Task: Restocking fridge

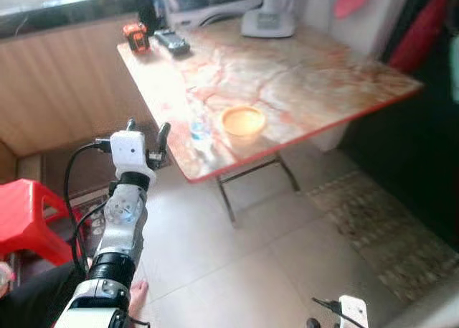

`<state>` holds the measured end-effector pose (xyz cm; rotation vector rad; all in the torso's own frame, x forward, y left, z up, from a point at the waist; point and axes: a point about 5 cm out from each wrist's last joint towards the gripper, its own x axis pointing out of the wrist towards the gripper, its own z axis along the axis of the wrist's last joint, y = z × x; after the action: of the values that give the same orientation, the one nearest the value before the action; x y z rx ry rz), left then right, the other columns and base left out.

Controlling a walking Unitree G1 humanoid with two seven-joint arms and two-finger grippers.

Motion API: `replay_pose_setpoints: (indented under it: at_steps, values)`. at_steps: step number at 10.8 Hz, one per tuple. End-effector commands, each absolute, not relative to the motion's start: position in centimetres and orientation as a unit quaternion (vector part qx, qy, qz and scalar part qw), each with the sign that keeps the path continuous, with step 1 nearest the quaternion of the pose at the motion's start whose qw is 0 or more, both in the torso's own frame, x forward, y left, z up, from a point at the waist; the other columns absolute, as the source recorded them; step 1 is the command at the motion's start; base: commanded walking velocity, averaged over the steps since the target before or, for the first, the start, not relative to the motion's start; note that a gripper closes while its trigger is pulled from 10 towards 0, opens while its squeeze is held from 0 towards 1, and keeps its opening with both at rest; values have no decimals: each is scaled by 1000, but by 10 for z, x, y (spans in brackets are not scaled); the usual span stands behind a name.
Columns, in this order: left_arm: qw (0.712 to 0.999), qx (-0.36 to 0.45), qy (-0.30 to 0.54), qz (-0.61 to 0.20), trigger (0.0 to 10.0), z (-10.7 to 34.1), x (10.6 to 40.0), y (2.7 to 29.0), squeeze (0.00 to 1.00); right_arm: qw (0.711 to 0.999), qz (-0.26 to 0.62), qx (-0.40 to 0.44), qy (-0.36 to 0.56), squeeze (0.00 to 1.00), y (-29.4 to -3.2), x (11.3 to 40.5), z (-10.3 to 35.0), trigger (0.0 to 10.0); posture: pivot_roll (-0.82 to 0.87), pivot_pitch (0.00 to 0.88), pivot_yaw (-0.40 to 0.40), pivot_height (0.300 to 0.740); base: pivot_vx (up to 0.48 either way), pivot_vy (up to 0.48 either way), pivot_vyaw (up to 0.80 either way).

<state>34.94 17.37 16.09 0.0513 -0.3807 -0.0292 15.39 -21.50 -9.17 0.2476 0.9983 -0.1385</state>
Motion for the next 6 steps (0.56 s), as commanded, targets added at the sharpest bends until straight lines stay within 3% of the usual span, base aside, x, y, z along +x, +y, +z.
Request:
replay_pose_setpoints:
  at_steps: [1,6]
  values:
    - [981,29,-193,-15,10000,165,350,176,0,866,-72,123,480,0,-215,151,-93,10000,64,56,17,740,360,0,0]
    - [978,27,-203,-28,10000,174,350,172,0,865,-79,134,477,0,-214,150,-93,10000,69,46,21,740,362,0,0]
